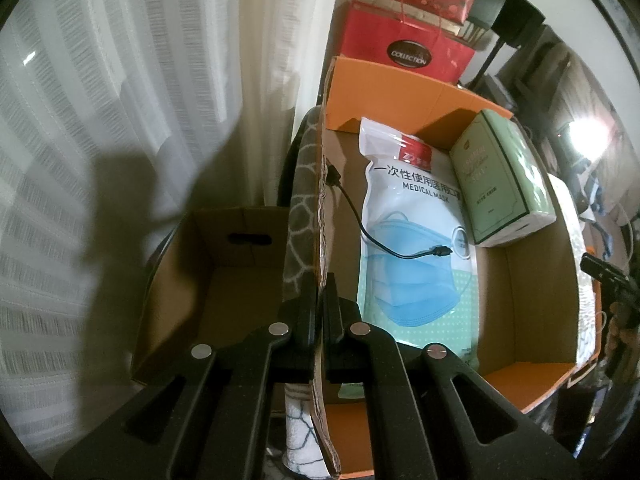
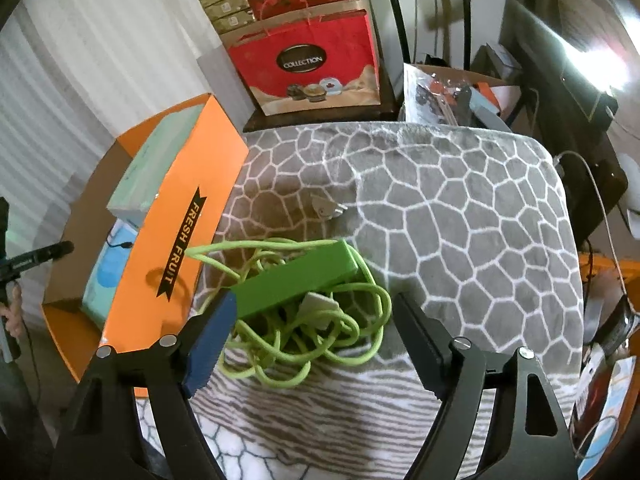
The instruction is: Organize objects
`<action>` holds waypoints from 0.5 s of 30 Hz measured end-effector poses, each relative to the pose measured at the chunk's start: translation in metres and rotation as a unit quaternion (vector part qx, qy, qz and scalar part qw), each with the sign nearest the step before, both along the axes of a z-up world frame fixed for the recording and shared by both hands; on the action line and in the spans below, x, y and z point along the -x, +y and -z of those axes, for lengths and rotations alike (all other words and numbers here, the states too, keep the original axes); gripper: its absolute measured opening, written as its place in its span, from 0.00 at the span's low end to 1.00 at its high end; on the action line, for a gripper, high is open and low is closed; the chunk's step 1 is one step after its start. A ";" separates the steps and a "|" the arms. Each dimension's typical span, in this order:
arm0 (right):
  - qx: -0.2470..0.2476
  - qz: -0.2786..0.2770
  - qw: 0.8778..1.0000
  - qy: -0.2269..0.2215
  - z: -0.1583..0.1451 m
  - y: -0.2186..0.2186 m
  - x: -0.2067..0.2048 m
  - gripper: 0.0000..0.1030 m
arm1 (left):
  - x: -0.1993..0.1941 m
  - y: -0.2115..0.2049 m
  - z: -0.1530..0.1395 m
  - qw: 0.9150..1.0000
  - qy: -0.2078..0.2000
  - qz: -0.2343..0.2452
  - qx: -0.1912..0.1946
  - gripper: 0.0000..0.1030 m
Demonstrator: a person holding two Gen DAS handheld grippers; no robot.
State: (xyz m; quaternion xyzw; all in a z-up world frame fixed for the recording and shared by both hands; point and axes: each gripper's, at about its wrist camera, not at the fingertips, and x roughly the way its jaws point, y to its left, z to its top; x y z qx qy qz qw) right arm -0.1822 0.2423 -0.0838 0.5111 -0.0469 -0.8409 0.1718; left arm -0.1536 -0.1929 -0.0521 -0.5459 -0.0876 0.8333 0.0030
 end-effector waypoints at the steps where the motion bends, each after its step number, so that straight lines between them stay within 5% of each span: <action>1: 0.003 0.000 1.000 -0.005 0.001 -0.001 0.002 0.80 | 0.000 0.000 0.000 1.000 0.000 0.000 0.000 0.02; 15: -0.018 -0.011 1.000 -0.013 0.012 0.005 -0.010 0.80 | 0.000 -0.001 0.000 1.000 0.001 0.001 0.002 0.02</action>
